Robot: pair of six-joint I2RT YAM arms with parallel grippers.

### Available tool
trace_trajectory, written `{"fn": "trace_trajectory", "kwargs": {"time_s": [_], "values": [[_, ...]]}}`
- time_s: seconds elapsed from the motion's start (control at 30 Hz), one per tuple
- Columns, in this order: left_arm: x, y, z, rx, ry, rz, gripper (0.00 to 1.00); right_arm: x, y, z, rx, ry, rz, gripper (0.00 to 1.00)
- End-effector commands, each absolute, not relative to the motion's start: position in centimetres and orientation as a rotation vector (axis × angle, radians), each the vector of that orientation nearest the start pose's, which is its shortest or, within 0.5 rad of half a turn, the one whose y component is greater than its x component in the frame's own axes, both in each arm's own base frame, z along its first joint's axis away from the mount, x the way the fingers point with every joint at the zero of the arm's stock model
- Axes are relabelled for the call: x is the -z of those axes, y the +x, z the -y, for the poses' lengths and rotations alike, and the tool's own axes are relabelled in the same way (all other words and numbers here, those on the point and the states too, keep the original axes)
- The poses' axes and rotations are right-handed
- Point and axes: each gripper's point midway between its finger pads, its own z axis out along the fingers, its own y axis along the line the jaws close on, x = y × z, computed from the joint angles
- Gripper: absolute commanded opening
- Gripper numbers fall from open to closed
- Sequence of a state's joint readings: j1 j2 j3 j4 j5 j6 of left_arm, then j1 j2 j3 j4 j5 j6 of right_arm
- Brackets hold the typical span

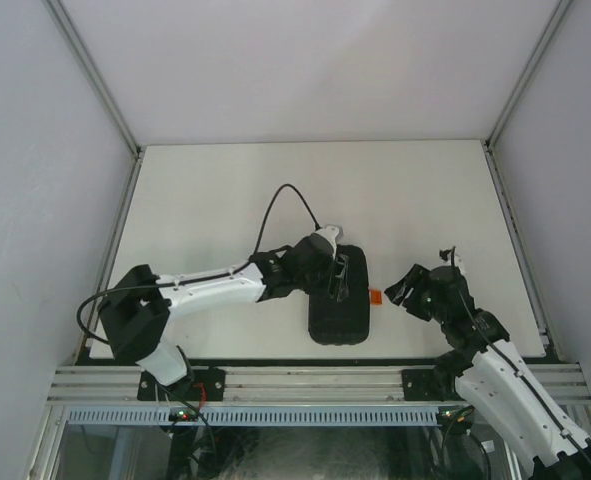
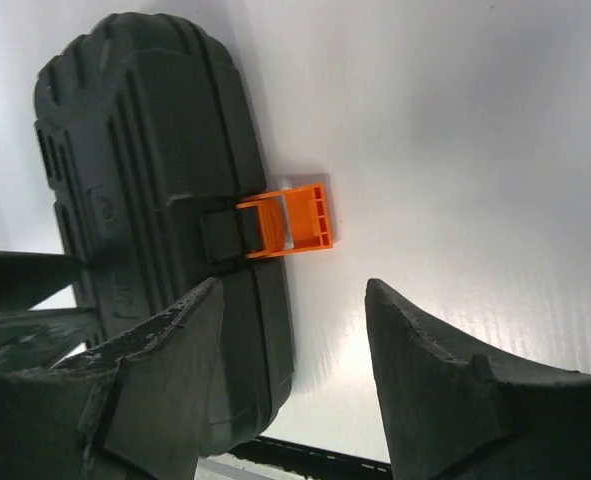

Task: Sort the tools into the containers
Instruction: Close the storage box at the center of the board.

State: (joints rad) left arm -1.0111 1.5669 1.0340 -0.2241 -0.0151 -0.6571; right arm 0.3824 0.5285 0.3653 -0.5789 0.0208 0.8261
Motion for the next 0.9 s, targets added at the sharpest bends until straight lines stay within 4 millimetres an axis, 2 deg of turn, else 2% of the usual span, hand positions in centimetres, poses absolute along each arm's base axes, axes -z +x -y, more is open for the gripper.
{"fn": "trace_trajectory", "kwargs": {"time_s": [0.0,0.1,0.23,0.4,0.57,0.67,0.77,0.87], "values": [[-10.5,20.9,36.9,0.579,0.498,-2.432,0.65,-8.8,19.4,-11.7,-0.709,0.481,-2.261,0.58],[-10.4,20.9,36.8,0.519,0.487,-2.439,0.65,-7.9,18.8,-13.1,-0.822,0.467,-2.292,0.50],[-10.6,21.2,35.6,0.467,0.446,-2.434,0.65,-7.1,17.9,-15.3,-1.004,0.457,-2.297,0.34],[-11.3,21.6,34.2,0.393,0.450,-2.414,0.65,-6.8,16.8,-17.7,-1.131,0.403,-2.316,0.30],[-11.6,21.9,33.6,0.349,0.469,-2.405,0.65,-7.4,15.9,-20.5,-1.210,0.241,-2.355,0.30],[-11.4,21.9,33.6,0.337,0.485,-2.407,0.65,-7.1,16.6,-19.9,-1.115,0.265,-2.367,0.31],[-11.0,21.7,33.4,0.319,0.507,-2.417,0.65,-6.9,17.7,-17.0,-0.899,0.360,-2.349,0.41],[-10.3,21.5,33.3,0.312,0.532,-2.430,0.64,-6.6,18.1,-14.6,-0.780,0.456,-2.299,0.47]]}}
